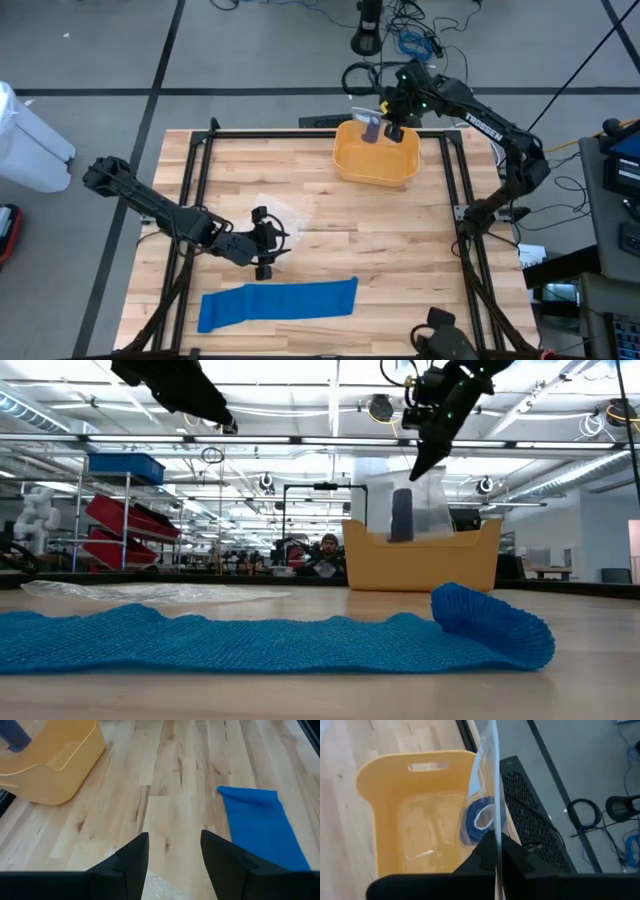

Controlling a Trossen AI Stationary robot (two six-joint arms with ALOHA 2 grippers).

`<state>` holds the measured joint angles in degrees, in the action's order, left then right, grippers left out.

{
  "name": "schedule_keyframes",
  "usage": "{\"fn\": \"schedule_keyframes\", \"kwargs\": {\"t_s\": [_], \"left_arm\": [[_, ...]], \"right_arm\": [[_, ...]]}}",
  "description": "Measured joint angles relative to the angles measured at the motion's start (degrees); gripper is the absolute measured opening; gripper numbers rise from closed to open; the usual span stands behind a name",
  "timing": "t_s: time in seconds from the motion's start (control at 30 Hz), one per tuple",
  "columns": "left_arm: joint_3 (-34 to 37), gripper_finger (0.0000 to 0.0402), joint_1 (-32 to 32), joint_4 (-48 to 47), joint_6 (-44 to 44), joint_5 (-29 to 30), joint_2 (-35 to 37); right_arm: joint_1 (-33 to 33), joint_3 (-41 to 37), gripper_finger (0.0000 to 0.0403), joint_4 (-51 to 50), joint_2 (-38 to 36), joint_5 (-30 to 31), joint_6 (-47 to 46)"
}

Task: Roll bandage
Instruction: Put the transparent zip bag into the orange bin

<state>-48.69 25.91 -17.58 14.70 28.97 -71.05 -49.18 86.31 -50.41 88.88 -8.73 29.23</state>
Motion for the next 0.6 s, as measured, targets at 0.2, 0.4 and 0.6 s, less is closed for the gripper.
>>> {"fn": "schedule_keyframes", "kwargs": {"t_s": [0.2,0.4,0.6], "left_arm": [[0.0,0.0187,0.0,-0.02,0.02,0.02,0.0],[0.0,0.0187,0.0,0.02,0.08,0.01,0.0],[0.0,0.0187,0.0,-0.07,1.44,0.02,0.0]], "right_arm": [[-1.75,-5.47,0.0,5.01,0.0,-3.17,0.72],[-2.93,-11.63,0.0,10.06,0.0,-5.14,2.53],[-4.26,-14.89,0.0,13.09,0.0,-5.24,0.85]]}}
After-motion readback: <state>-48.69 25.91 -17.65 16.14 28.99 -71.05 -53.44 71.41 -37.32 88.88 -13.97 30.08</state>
